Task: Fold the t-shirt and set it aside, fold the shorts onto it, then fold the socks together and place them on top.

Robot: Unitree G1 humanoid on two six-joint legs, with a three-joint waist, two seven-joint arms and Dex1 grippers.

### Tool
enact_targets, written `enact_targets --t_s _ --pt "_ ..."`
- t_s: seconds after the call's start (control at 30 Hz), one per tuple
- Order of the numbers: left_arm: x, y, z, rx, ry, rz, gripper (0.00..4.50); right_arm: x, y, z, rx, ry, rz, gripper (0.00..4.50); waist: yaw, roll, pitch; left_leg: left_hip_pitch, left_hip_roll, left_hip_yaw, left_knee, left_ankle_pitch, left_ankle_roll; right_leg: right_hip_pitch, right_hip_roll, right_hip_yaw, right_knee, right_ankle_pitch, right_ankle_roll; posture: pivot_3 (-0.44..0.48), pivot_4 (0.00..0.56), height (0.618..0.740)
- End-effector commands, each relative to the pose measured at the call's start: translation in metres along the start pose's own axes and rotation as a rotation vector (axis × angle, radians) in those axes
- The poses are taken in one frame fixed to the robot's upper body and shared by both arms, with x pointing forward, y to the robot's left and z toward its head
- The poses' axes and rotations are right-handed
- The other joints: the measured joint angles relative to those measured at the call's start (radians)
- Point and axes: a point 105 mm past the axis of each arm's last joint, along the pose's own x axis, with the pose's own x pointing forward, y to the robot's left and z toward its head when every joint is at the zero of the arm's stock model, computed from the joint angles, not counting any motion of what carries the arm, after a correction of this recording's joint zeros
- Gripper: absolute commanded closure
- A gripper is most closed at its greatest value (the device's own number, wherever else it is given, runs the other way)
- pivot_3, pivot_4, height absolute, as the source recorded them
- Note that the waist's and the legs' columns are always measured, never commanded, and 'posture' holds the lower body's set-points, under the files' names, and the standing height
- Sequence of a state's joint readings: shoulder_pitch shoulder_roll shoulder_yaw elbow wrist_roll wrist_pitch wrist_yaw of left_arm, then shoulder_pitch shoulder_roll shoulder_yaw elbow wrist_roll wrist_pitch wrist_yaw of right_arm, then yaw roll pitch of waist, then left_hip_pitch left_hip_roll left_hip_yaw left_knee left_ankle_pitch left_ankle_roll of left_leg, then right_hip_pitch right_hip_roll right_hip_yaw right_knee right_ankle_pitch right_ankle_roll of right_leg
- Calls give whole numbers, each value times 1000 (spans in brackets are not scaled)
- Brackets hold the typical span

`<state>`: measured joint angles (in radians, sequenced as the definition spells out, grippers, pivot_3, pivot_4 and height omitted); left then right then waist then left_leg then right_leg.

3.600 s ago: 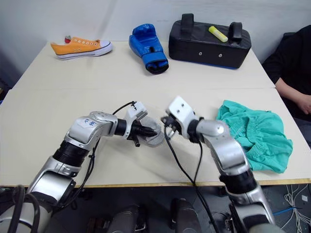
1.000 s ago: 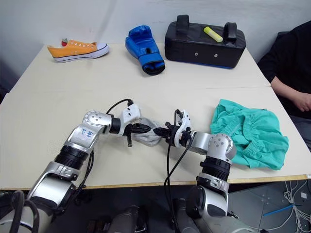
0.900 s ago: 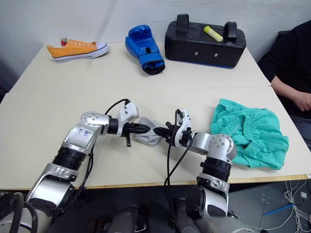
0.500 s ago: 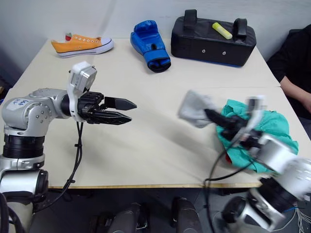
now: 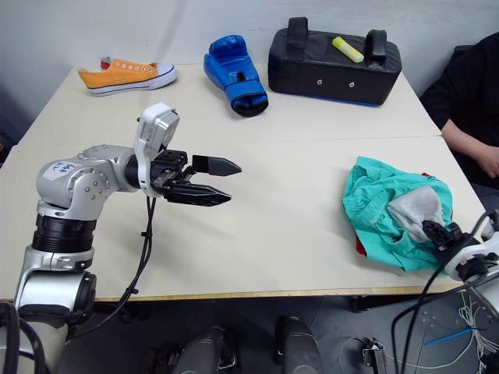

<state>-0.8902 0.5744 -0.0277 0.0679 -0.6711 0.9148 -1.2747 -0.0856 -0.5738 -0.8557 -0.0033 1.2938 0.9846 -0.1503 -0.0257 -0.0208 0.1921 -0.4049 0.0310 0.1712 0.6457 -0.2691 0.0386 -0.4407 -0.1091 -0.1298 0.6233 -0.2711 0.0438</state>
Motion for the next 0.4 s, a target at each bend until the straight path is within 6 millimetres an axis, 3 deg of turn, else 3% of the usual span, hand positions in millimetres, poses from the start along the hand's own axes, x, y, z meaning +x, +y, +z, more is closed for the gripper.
enact_targets --t_s 0.03,0.23,0.4 --pt "-9 0 8 2 -22 9 0 -18 0 26 -82 -92 19 1922 3 0 0 0 0 0 0 0 0 0 0 0 1 0 0 0 150 740" --pt "-39 -6 16 -36 -58 55 0 -74 18 76 -655 -34 98 41 21 6 3 -1 -2 1 1 -2 2 -2 -1 1 1 -2 3 0 150 740" --pt "-76 -13 34 -29 -85 139 0 -117 37 99 -1178 178 273 41 21 1 6 0 2 1 1 -5 0 1 7 1 -3 -4 9 0 150 740"
